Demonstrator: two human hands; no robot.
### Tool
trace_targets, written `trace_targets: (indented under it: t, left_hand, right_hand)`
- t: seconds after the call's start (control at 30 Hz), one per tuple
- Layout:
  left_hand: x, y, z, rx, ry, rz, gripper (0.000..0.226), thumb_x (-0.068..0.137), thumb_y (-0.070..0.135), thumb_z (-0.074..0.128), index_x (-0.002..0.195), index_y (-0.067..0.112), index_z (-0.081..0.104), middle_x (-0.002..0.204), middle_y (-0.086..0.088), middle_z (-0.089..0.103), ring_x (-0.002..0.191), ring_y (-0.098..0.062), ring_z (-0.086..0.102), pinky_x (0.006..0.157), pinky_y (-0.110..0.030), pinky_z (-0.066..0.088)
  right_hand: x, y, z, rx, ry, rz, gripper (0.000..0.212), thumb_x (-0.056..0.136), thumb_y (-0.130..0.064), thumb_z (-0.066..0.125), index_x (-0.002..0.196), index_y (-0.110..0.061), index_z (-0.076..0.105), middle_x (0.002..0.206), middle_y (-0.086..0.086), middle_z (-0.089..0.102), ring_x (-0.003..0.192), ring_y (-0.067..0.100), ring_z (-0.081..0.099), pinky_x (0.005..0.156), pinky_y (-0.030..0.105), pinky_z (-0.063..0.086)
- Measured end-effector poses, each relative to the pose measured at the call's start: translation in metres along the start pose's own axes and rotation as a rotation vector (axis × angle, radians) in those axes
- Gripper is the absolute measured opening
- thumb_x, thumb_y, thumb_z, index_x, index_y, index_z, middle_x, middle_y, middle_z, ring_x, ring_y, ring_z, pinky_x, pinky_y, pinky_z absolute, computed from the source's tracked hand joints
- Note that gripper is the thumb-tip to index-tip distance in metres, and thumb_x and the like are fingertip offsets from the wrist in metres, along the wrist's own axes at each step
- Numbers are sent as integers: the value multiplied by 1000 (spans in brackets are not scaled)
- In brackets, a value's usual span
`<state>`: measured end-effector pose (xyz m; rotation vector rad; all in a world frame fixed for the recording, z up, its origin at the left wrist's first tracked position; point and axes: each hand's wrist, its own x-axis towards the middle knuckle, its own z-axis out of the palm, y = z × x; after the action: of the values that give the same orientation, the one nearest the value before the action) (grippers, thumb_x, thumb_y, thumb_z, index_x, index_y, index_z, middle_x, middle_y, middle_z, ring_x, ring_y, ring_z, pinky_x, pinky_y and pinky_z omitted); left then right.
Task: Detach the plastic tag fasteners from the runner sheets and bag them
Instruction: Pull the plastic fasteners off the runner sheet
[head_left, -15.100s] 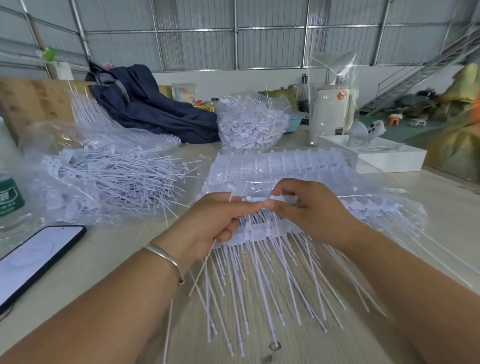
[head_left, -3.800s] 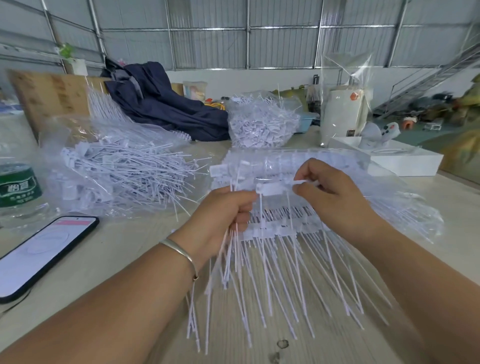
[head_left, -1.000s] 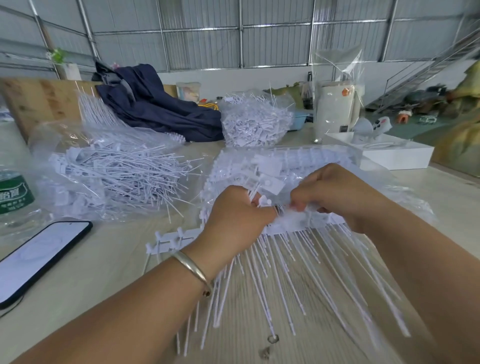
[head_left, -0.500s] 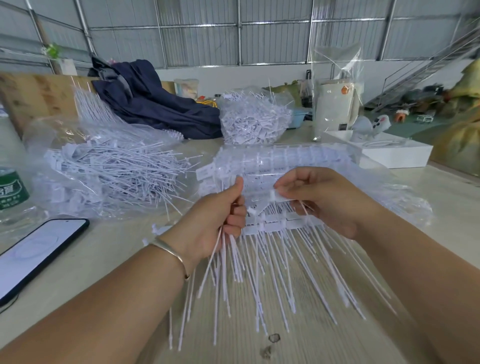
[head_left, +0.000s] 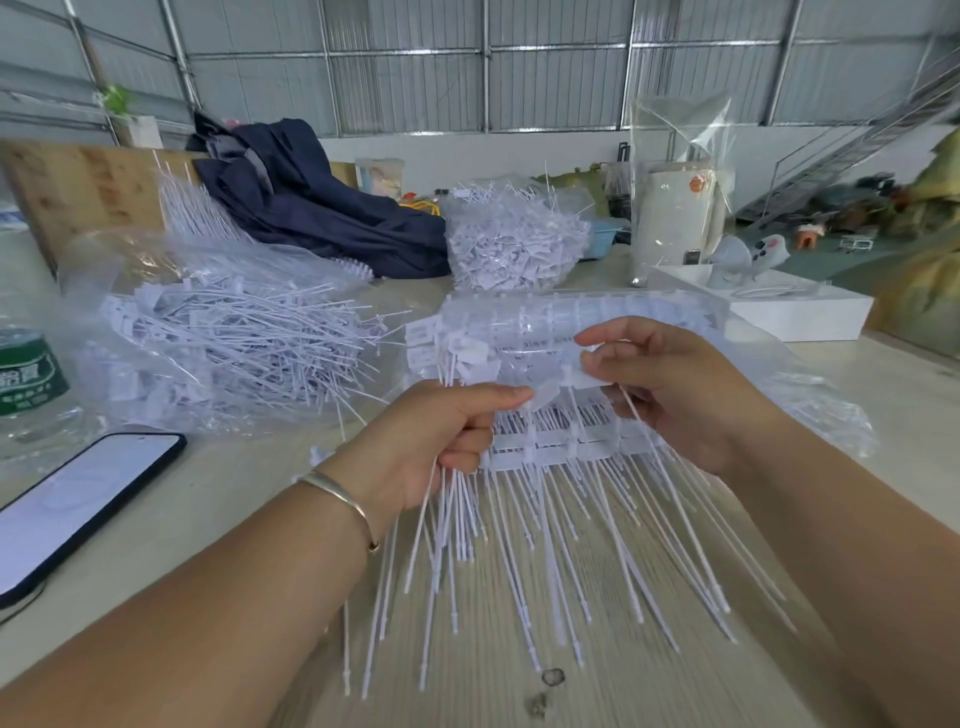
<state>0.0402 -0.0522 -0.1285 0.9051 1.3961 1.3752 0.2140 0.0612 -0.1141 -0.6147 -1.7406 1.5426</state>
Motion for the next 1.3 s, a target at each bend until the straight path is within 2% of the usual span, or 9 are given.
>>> trace_targets:
  t: [0.23, 0.33, 0.37, 0.47, 0.63, 0.77, 0.9, 1.13, 1.3]
  left_hand:
    - [1, 0, -2, -9, -7, -16, 36, 76, 24, 78, 43, 21, 62, 56, 6, 24, 39, -6, 17, 34, -16, 14]
    - [1, 1, -1, -142, -10, -5, 35, 85, 15, 67, 59, 23, 44, 52, 8, 24, 35, -5, 17, 31, -16, 13]
    - [1, 1, -1, -173, -7, -4, 36, 88, 12, 63, 63, 22, 39, 51, 8, 24, 34, -4, 17, 31, -15, 13]
    - [0, 2, -2, -252, -19, -4, 35, 88, 9, 59, 66, 22, 34, 50, 8, 23, 32, -4, 17, 30, -15, 13]
    - [-6, 4, 10, -456, -213, 54, 26, 74, 13, 64, 62, 19, 41, 47, 9, 25, 29, -2, 21, 29, -15, 14]
    - [-12, -1, 20, -453, -415, 88, 26, 81, 17, 61, 68, 16, 38, 45, 9, 31, 30, -1, 26, 31, -13, 19]
    - [-9, 2, 16, -431, -281, 104, 25, 77, 18, 61, 62, 16, 41, 48, 7, 29, 32, -2, 22, 33, -15, 12]
    - [-4, 1, 12, -419, -102, 27, 13, 73, 14, 59, 76, 12, 46, 66, -3, 56, 44, -7, 28, 31, -15, 14]
    - [-4, 0, 11, -276, -141, 54, 23, 78, 15, 60, 66, 17, 41, 49, 5, 37, 36, -5, 24, 31, -15, 14]
  right_hand:
    - [-1, 1, 4, 139, -105, 47, 38, 66, -13, 74, 104, -12, 69, 77, 6, 52, 61, 14, 47, 52, 19, 41]
    - [-2, 2, 6, 9, -110, 33, 17, 79, -12, 72, 95, -14, 68, 72, 5, 61, 68, 17, 55, 51, 18, 43]
    - [-3, 3, 8, -63, -112, 42, 10, 81, -19, 72, 89, -14, 67, 71, 6, 62, 68, 19, 53, 52, 20, 42]
    - [-7, 4, 12, -200, -128, 73, 39, 66, -49, 74, 76, -13, 64, 74, 13, 59, 60, 17, 47, 56, 26, 40]
    - [-7, 1, 12, -53, -209, 83, 45, 61, -51, 74, 81, -14, 57, 68, 4, 56, 58, 13, 47, 54, 22, 41]
    - [-10, 4, 18, 108, -398, 128, 26, 74, -40, 66, 85, -17, 66, 68, -1, 53, 59, 10, 47, 54, 19, 44]
    - [-8, 5, 21, 79, -293, 83, 39, 65, -43, 74, 86, -14, 59, 65, 1, 51, 58, 13, 45, 55, 21, 41]
    - [-3, 1, 9, -15, -34, -36, 22, 63, -31, 78, 80, -18, 71, 68, 7, 46, 53, 12, 41, 53, 21, 37]
    - [-3, 3, 5, -38, 1, -47, 34, 62, -33, 78, 88, -11, 73, 67, 9, 42, 58, 18, 37, 59, 28, 33]
